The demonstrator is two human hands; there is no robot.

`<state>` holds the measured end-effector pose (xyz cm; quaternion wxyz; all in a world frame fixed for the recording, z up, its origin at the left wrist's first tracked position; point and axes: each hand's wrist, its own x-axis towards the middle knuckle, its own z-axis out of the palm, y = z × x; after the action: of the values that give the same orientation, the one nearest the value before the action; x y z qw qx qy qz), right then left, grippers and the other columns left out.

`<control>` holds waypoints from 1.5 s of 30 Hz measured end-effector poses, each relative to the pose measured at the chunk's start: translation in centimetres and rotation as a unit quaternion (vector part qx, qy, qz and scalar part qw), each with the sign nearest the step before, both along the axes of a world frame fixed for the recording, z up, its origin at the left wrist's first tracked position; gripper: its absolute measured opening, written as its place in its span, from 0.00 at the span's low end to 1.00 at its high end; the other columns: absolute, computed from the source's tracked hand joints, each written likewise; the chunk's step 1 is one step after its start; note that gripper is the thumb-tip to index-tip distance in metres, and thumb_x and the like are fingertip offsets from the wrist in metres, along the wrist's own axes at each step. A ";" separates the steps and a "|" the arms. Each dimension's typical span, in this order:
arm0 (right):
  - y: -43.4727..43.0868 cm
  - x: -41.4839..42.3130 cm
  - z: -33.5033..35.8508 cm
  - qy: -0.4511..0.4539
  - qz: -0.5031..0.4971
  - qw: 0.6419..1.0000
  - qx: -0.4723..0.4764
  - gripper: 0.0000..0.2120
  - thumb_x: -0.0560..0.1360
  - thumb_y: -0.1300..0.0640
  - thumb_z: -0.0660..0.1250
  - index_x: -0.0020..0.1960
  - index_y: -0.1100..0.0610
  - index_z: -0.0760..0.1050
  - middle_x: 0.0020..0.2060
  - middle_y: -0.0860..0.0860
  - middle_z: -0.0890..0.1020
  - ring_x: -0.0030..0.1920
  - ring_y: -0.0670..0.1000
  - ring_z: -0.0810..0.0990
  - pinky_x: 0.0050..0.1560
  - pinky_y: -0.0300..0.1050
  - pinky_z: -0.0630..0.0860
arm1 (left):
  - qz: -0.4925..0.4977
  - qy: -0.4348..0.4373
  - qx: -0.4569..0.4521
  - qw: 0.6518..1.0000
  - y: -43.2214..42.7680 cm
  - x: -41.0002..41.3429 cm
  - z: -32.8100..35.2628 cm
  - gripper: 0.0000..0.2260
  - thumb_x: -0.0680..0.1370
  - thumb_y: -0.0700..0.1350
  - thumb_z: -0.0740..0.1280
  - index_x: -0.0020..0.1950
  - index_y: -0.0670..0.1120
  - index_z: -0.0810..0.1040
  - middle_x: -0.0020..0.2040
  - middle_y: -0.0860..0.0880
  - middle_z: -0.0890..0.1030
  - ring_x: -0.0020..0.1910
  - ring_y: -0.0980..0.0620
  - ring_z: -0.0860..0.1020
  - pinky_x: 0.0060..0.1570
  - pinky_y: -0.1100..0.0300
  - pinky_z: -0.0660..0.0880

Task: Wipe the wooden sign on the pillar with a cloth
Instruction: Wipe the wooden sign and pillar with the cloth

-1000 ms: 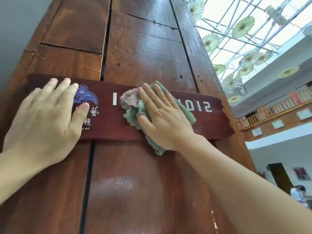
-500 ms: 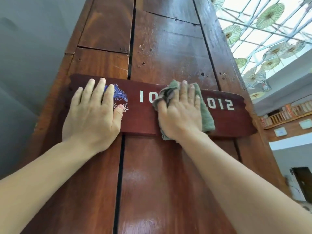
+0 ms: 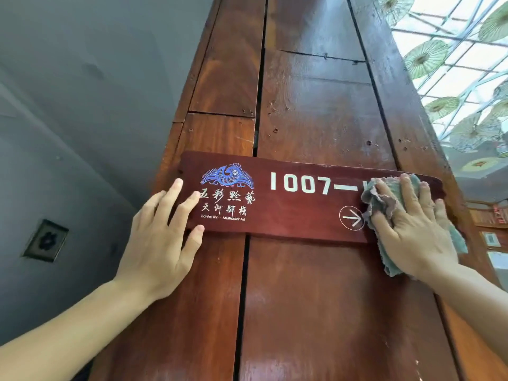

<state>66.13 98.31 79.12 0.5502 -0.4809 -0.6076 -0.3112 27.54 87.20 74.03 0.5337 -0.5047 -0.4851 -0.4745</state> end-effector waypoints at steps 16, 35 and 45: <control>-8.3 -25.5 1.0 -0.240 0.073 0.964 0.092 0.30 0.80 0.39 0.43 0.82 0.41 0.45 0.83 0.50 0.44 0.81 0.57 0.35 0.79 0.61 0.36 | -0.011 -0.096 -0.021 0.995 0.2 -0.1 -0.9 0.39 0.80 0.65 0.46 0.83 0.40 0.49 0.84 0.40 0.54 0.83 0.42 0.53 0.78 0.45 0.60; -5.7 -18.7 1.4 0.266 0.024 0.960 -0.083 0.37 0.78 0.38 0.43 0.83 0.52 0.46 0.83 0.56 0.44 0.82 0.60 0.39 0.79 0.62 0.36 | -0.025 -0.066 -0.012 0.997 0.7 -1.2 -2.4 0.35 0.79 0.61 0.55 0.77 0.37 0.64 0.80 0.38 0.66 0.81 0.40 0.61 0.73 0.45 0.66; -9.6 -30.2 2.0 -0.090 0.069 0.991 0.068 0.34 0.79 0.38 0.45 0.83 0.46 0.45 0.83 0.55 0.43 0.81 0.60 0.35 0.78 0.63 0.35 | -0.001 -0.055 -0.027 0.998 0.0 -1.2 -2.7 0.39 0.79 0.63 0.53 0.80 0.36 0.58 0.81 0.37 0.63 0.82 0.39 0.58 0.76 0.44 0.65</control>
<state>35.89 88.71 81.14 0.5452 -0.3693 -0.6636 -0.3549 26.36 87.17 71.37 0.4918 -0.4924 -0.5258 -0.4890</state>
